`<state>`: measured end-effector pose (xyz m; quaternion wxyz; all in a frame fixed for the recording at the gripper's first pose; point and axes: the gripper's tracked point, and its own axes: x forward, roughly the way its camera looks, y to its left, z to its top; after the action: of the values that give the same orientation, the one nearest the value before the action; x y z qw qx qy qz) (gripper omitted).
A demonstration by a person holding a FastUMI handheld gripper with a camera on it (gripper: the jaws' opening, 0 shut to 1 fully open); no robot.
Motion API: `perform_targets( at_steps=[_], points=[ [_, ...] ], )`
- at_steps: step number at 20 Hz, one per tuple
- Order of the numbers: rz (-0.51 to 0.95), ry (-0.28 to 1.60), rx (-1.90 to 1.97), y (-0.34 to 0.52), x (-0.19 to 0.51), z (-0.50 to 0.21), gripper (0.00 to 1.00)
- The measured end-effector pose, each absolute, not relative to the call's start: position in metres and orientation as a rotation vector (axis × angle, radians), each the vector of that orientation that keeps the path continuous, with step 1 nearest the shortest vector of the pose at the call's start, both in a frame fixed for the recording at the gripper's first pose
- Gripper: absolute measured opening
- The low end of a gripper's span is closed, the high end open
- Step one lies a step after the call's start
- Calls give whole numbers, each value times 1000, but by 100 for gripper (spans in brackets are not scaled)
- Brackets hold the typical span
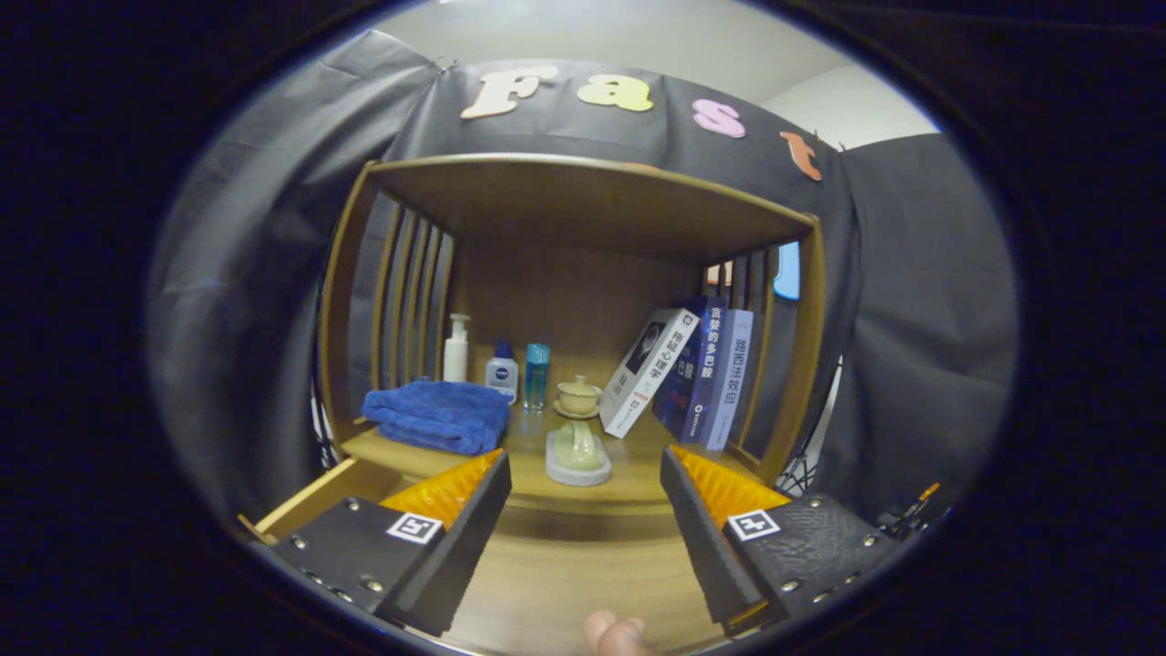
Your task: Pull open the drawer, take out the items inside it, and place them on the countertop above the cabinet.
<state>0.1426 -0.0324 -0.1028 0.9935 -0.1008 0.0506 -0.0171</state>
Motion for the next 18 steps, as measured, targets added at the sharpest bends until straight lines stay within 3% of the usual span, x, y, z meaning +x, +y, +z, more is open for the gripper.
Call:
perform_targets(
  at_steps=[7,13,18],
  points=[
    [-62,147,-149,-41,44,-169,98],
    [-57,234,-58,-58,21,-250,98],
    [-56,227,-4,-63,21,-263,98]
  ],
)
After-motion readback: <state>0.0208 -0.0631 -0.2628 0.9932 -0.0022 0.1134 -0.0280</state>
